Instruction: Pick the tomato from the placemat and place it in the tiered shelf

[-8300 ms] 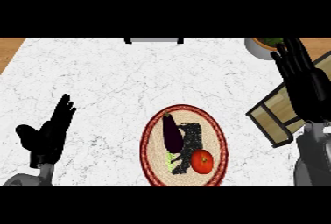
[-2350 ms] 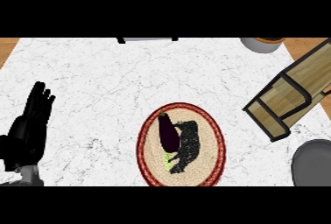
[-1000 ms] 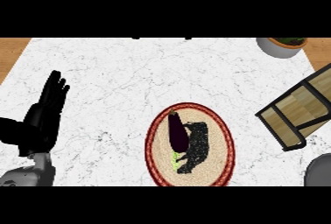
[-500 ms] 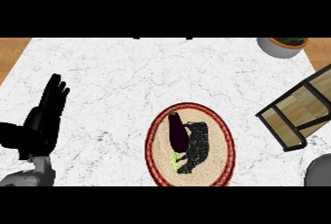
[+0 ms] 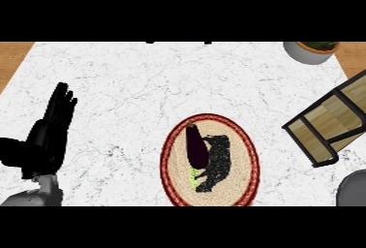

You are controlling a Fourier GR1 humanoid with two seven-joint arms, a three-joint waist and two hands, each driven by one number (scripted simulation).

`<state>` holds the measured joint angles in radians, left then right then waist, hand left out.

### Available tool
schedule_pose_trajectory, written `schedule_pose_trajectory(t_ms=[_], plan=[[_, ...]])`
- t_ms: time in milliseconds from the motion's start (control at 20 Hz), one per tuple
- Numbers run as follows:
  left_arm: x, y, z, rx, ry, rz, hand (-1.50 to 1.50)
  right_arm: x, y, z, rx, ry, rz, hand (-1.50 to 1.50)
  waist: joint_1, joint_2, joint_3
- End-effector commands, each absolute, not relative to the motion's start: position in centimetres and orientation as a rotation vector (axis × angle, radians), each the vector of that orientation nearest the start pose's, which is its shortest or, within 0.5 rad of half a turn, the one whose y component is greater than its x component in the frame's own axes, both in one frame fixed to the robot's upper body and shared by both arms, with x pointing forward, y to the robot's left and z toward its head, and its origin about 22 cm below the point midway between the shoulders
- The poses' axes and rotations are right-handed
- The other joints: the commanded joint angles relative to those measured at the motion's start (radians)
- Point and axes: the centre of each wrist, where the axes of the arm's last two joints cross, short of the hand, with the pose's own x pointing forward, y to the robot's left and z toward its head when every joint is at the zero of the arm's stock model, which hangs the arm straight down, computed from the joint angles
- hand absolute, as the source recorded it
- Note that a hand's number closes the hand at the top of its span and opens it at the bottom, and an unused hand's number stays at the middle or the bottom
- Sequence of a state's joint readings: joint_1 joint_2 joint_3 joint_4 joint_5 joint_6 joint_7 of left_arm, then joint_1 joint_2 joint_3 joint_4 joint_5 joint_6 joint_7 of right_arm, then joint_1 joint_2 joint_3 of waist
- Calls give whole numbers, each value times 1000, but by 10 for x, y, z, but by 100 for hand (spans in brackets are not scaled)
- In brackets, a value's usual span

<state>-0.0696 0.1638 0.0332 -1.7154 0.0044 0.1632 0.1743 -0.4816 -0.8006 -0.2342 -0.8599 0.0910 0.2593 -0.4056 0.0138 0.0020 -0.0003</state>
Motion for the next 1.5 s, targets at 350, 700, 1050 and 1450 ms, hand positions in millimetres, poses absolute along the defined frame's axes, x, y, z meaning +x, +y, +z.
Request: schedule_pose_trajectory(t_ms=[350,700,1050,1450], plan=[[265,280,66,223,-1611,22,0,337,-501,143,-445,-1732,481,-150,1,3,1],[248,262,57,236,-1611,26,0,328,-522,161,-322,-1828,281,-150,0,1,1],[262,260,66,244,-1631,34,0,278,-581,208,-462,-1769,114,-150,-1,4,2],[260,258,51,218,-1616,28,0,220,-623,227,-495,-1681,26,-150,22,18,7]])
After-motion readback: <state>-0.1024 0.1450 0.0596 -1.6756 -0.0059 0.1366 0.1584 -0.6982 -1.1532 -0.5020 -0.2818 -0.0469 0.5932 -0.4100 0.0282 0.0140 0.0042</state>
